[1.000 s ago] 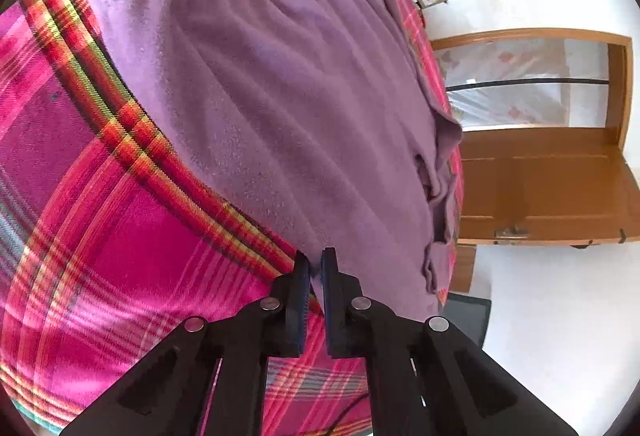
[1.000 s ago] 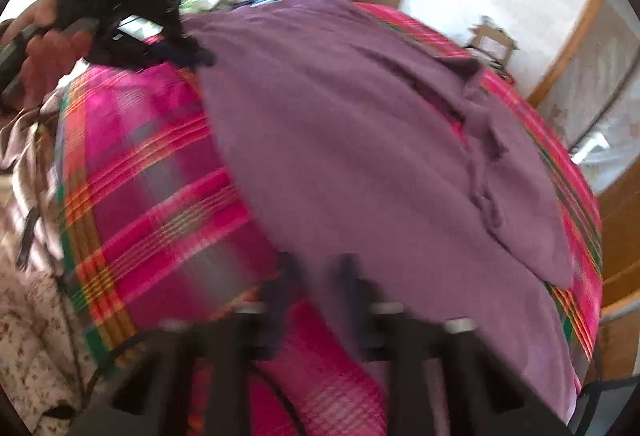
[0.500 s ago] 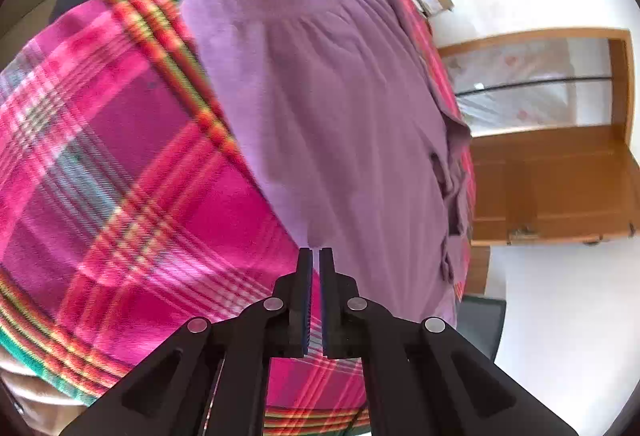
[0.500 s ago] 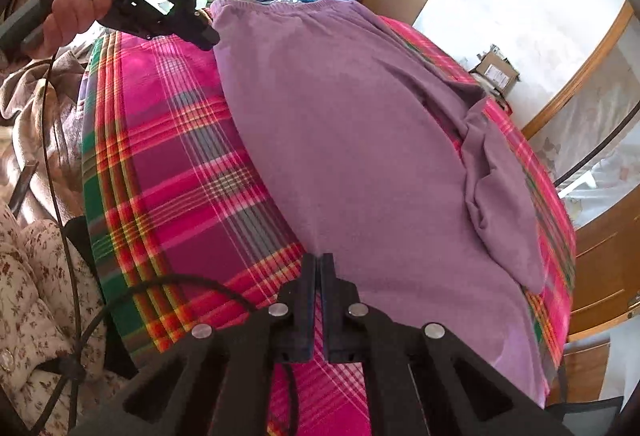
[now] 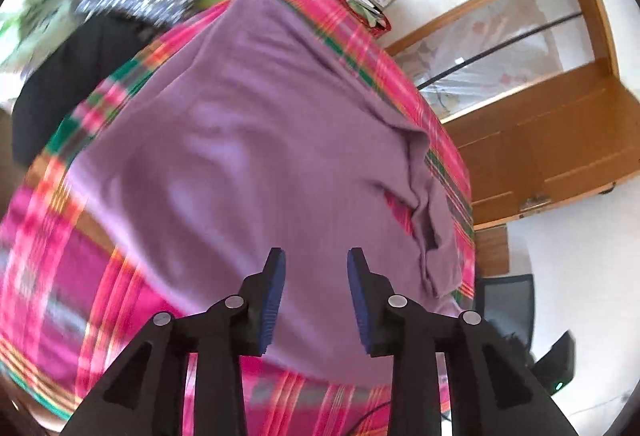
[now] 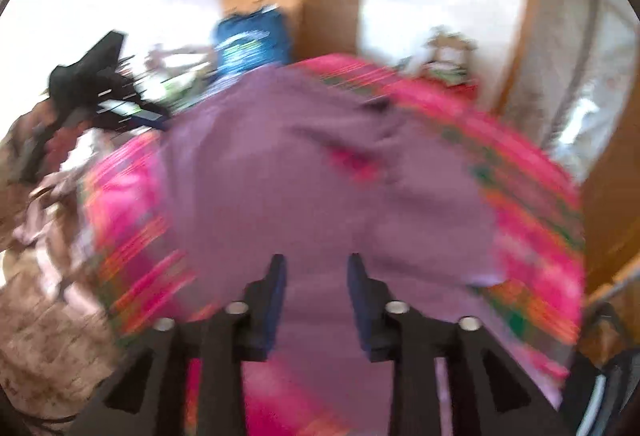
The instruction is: Fold clothes
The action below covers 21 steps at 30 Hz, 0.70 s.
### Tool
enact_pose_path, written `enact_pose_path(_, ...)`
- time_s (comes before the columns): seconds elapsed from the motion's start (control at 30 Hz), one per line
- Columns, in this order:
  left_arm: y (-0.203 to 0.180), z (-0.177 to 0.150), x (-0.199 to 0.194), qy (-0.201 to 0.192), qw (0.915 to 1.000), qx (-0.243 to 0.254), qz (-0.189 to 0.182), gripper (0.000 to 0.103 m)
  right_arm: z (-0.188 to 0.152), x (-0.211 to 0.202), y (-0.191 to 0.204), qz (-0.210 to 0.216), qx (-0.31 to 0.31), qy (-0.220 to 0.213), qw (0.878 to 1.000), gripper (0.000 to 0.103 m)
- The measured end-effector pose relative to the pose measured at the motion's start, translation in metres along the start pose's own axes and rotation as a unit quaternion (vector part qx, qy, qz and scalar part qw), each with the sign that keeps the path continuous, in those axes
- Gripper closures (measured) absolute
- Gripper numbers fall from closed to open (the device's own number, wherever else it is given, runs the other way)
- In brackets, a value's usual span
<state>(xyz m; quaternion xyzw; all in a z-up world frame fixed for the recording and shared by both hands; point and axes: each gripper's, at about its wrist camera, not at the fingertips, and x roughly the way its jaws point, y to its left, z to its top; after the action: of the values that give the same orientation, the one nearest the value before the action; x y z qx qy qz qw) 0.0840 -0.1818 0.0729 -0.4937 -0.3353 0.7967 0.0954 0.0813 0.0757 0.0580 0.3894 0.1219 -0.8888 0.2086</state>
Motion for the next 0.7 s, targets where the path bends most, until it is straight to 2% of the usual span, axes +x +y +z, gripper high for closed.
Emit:
enact_pose_path(0.07,-0.02,0.021,0.006,-0.003,0.9995,0.029,0.01,0.069,0.016,0.004,-0.029,-0.021,0.025,-0.012,0.999,0.059)
enact_pose_path(0.13,-0.034,0.041,0.01,-0.008,0.9986,0.047,0.024,0.068,0.033,0.014,-0.051,-0.014,0.037,-0.019,0.999,0.056)
enact_pose_path(0.2,-0.048,0.063,0.013,-0.02,0.9967,0.067,0.042,0.068,0.045,0.023,-0.06,-0.011,0.031,-0.013,0.999,0.056)
enact_pose_path(0.3,-0.065,0.095,0.022,-0.038,0.9896,0.107,0.089,0.067,0.056,0.046,-0.063,-0.026,0.011,0.01,1.0,0.056)
enact_pose_path(0.37,-0.071,0.111,0.035,-0.03,0.9852,0.129,0.109,0.064,0.062,0.062,-0.064,-0.037,-0.003,0.026,0.999,0.056)
enact_pose_path(0.43,-0.074,0.123,0.049,-0.015,0.9818,0.144,0.123,0.064,0.067,0.072,-0.067,-0.026,0.004,0.033,0.999,0.056)
enact_pose_path(0.53,-0.07,0.135,0.074,0.015,0.979,0.149,0.138,0.064,0.081,0.092,-0.076,0.004,0.022,0.037,0.999,0.056)
enact_pose_path(0.63,-0.062,0.146,0.098,0.026,0.9724,0.152,0.175,0.064,0.097,0.113,-0.073,0.009,0.015,0.038,0.999,0.056)
enact_pose_path(0.7,-0.051,0.153,0.109,0.031,0.9742,0.14,0.174,0.064,0.107,0.127,-0.069,0.009,0.007,0.039,0.999,0.056)
